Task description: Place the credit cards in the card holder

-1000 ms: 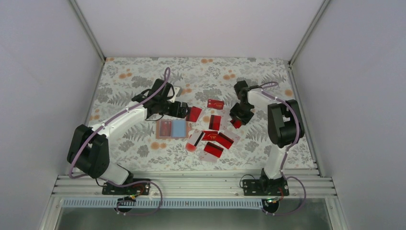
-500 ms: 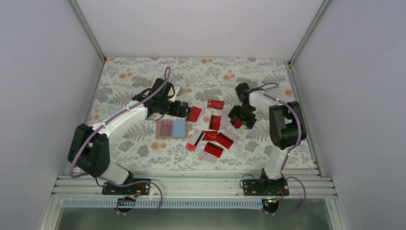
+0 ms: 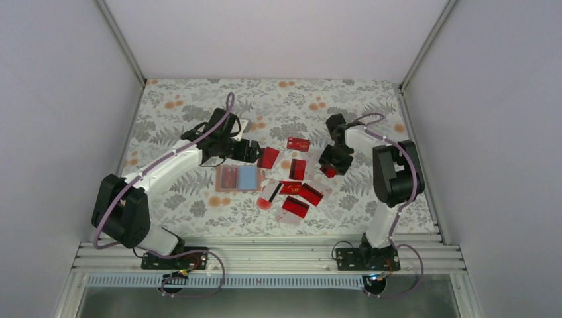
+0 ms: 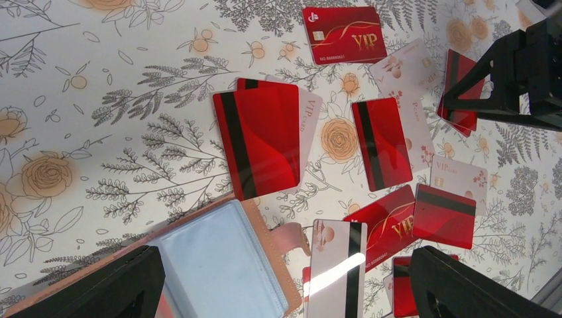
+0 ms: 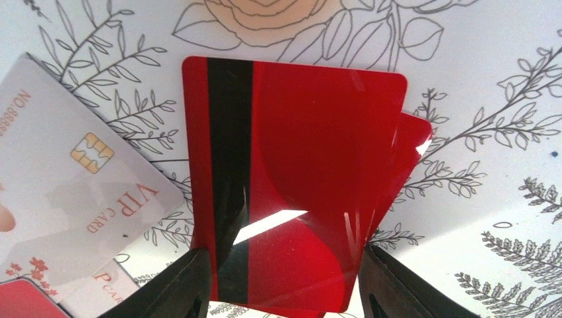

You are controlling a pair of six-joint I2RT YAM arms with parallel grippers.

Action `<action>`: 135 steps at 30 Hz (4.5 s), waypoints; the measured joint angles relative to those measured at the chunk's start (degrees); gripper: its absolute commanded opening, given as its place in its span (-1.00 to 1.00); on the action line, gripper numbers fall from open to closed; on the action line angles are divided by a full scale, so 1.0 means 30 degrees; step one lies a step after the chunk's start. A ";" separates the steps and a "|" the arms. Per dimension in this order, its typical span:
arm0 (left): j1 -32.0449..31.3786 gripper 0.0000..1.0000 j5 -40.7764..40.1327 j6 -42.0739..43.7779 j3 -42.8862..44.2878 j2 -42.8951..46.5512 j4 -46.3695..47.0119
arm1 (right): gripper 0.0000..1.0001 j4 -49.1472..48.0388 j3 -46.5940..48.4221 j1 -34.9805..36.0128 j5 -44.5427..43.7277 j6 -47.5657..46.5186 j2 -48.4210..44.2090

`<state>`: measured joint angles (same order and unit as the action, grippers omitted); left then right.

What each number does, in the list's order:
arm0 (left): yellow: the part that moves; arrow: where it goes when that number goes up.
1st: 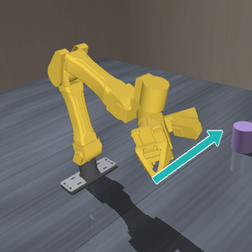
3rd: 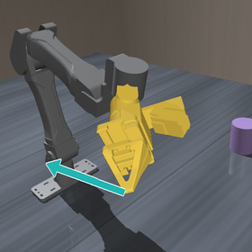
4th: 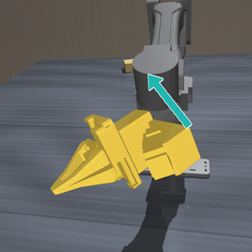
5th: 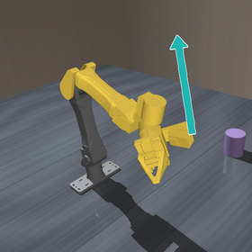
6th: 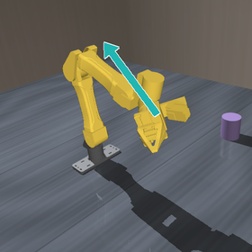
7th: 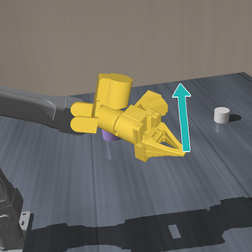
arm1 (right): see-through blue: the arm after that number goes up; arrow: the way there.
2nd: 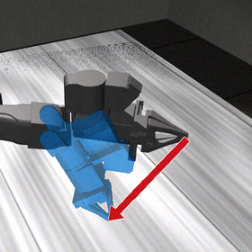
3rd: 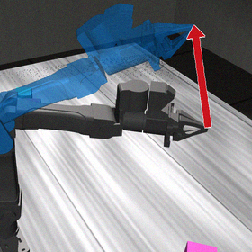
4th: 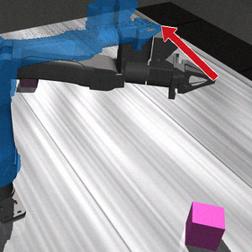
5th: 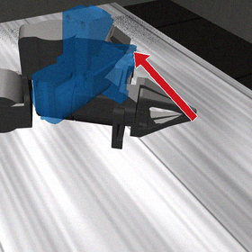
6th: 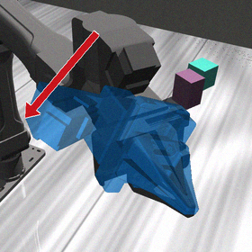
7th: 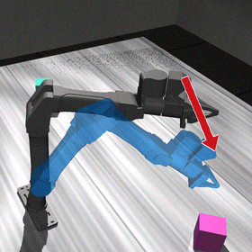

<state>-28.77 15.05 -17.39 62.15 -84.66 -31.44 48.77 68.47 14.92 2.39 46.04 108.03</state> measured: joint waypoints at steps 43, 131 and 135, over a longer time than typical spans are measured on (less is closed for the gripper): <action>0.0000 0.85 0.0073 0.0160 -0.0080 0.0102 0.0029 | 0.87 0.2113 0.3570 -0.0561 -0.1974 -0.2528 0.1974; -0.1668 -0.17 1.0571 -0.0867 0.5115 -0.3876 0.2761 | 0.11 0.2091 0.6557 0.2885 0.5574 -0.2171 -0.4597; -0.1778 -0.18 0.9610 -0.0867 0.5617 -0.3883 0.2149 | 0.12 0.2025 0.6601 0.3271 0.5574 -0.1632 -0.4561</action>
<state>-34.11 43.88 -19.99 79.00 -96.31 -24.99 54.85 88.27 24.73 19.11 41.15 94.35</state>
